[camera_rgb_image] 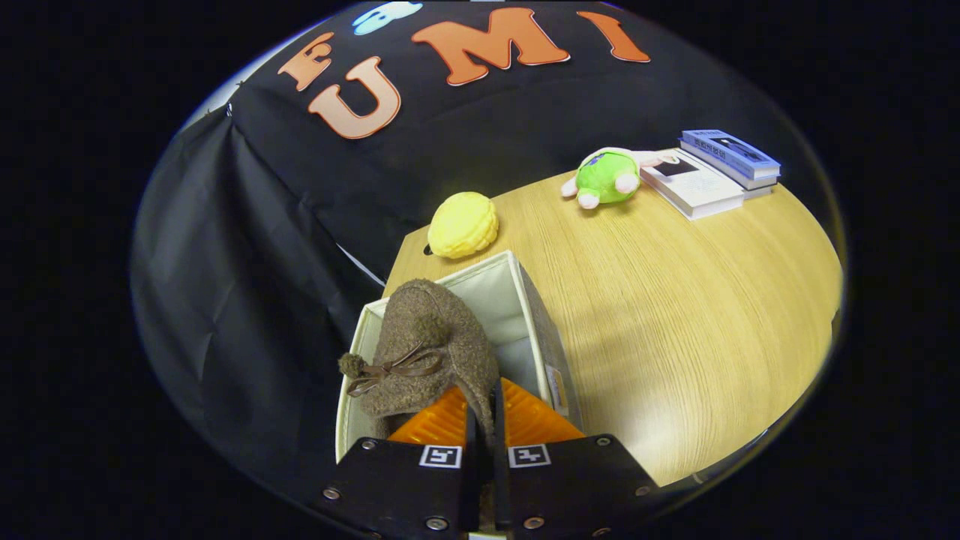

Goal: Open the storage box then place both shoes into the box .Put the left shoe in first, then the right shoe, with the right side of both shoes facing outward in a uniform manner.

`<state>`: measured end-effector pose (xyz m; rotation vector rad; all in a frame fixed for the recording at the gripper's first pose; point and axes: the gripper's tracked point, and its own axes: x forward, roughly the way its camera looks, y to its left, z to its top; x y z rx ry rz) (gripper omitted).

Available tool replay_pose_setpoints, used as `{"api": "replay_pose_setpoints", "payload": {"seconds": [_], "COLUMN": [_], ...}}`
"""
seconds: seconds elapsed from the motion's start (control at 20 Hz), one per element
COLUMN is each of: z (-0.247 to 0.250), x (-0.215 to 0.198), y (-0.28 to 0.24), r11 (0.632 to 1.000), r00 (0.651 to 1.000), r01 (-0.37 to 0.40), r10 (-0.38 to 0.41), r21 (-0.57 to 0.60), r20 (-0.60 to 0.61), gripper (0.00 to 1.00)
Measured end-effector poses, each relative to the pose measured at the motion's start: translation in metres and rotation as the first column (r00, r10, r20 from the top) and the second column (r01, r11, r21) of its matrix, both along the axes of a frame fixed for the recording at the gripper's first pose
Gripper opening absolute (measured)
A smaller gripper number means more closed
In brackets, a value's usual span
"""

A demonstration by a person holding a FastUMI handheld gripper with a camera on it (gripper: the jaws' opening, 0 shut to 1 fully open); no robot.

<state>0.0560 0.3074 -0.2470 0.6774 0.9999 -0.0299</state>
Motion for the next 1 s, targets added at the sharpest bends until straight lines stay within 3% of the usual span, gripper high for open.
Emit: {"api": "replay_pose_setpoints", "payload": {"seconds": [0.3,0.55,0.65,0.9,1.0], "z": [0.032,0.069,0.084,0.093,0.109], "x": [-0.005,-0.002,-0.002,-0.014,-0.014], "y": [-0.009,-0.037,-0.050,-0.104,-0.126], "r11": [0.999,0.999,0.999,0.992,0.988], "r00": [0.998,0.977,0.958,0.902,0.856], "r01": [0.008,-0.026,-0.041,0.015,0.054], "r10": [-0.010,0.018,0.032,0.041,0.029], "r21": [0.033,0.036,0.027,-0.127,-0.145], "r20": [0.065,0.214,0.286,0.429,0.516], "gripper": [0.50,0.56,0.62,0.80,0.84]}}
